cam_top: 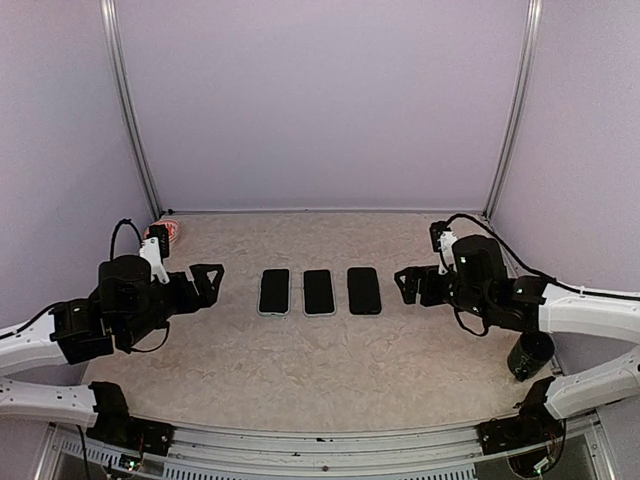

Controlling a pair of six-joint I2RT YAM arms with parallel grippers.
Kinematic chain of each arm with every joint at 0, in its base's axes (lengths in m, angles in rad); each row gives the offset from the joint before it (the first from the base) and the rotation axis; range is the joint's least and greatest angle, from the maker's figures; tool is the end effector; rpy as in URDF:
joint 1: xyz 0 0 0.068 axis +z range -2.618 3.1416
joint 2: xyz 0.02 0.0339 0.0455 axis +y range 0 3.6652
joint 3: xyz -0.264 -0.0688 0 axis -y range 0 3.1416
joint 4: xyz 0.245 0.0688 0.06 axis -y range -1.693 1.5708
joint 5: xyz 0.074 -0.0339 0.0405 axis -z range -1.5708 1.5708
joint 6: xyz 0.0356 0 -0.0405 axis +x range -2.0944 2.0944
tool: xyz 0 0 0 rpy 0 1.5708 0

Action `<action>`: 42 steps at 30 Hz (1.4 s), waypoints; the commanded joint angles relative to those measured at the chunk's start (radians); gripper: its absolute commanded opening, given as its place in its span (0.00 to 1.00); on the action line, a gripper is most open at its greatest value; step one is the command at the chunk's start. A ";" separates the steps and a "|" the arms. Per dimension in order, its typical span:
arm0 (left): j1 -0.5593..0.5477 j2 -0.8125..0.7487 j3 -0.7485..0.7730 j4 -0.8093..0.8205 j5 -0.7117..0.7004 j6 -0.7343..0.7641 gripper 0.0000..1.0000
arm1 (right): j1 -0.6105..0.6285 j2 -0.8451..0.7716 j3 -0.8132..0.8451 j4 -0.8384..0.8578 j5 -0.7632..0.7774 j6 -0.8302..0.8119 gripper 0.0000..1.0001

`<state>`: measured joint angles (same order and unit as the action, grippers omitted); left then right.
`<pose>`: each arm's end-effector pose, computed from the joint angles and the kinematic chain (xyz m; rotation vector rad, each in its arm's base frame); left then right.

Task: Put the phone into the phone case
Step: Reset both arms

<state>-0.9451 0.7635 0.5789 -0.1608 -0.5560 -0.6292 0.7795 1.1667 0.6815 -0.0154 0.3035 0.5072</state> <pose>0.1202 -0.1343 0.2748 -0.0760 1.8982 -0.5522 0.1893 0.1721 0.2432 -0.0952 2.0797 0.4836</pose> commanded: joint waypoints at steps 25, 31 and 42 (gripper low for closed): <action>0.674 -0.278 -0.102 -0.051 0.193 0.306 0.99 | -0.431 -0.646 -0.149 -0.248 -0.061 -0.383 0.99; 0.675 -0.239 -0.105 -0.028 0.267 0.380 0.99 | -0.431 -0.856 -0.168 -0.257 -0.038 -0.422 1.00; 0.672 -0.228 -0.106 -0.021 0.303 0.378 0.99 | -0.431 -0.796 -0.124 -0.288 0.041 -0.328 0.99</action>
<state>-0.2752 0.5426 0.4786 -0.2089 -0.2676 -0.2680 0.3565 0.3264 0.5262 -0.2699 0.3088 0.1390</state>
